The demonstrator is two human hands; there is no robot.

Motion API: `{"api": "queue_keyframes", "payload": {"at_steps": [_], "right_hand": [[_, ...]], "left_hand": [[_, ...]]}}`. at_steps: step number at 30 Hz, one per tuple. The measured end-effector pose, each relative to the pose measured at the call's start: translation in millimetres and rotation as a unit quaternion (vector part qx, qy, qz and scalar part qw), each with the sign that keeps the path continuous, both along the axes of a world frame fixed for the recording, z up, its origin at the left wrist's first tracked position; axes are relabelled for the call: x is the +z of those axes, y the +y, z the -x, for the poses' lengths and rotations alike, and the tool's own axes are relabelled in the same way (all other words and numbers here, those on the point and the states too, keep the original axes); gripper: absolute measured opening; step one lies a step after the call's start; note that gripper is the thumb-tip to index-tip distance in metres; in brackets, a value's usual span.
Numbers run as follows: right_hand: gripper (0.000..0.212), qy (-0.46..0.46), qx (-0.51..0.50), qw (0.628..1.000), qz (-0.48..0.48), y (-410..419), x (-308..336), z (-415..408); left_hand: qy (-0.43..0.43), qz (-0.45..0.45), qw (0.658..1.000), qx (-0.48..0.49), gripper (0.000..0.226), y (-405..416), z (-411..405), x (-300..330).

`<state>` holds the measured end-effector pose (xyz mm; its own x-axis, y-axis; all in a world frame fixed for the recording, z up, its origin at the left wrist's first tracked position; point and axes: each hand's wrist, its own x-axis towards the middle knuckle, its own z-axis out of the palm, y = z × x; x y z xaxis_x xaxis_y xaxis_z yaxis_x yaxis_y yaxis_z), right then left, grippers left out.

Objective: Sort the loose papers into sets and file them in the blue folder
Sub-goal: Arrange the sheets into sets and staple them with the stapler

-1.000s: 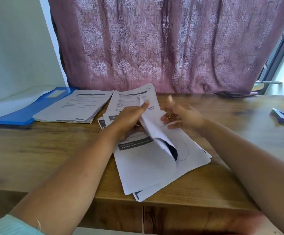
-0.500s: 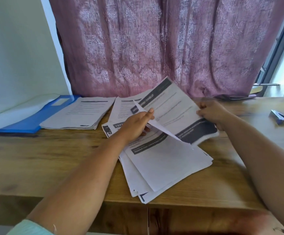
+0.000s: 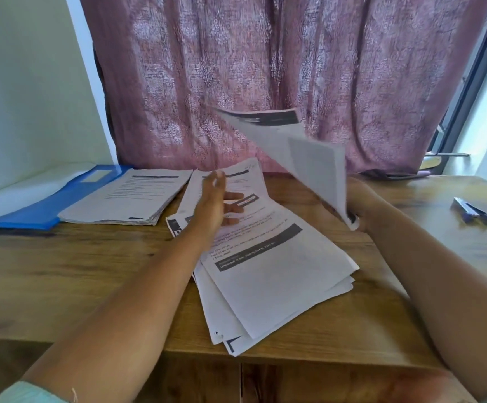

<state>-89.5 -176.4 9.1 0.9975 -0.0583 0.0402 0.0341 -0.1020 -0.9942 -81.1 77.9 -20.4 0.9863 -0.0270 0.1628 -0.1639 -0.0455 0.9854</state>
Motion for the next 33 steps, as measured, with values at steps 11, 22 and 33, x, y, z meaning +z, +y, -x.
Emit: {"api": "queue_keyframes", "payload": {"at_steps": [11,22,33], "right_hand": [[0.025,-0.030,0.115,0.891,0.439,3.9,-10.5,-4.8],[0.049,0.024,0.080,0.893,0.442,7.6,-15.5,-10.4],[0.033,0.057,0.332,0.941,-0.001,40.6,-15.3,10.7]], "left_hand": [[0.063,0.054,0.973,0.214,0.069,45.2,-10.3,8.2],[-0.107,-0.342,0.926,0.117,0.017,20.3,-8.3,-11.0],[0.112,-0.094,0.989,-0.006,0.049,-5.3,15.6,4.6]]}}
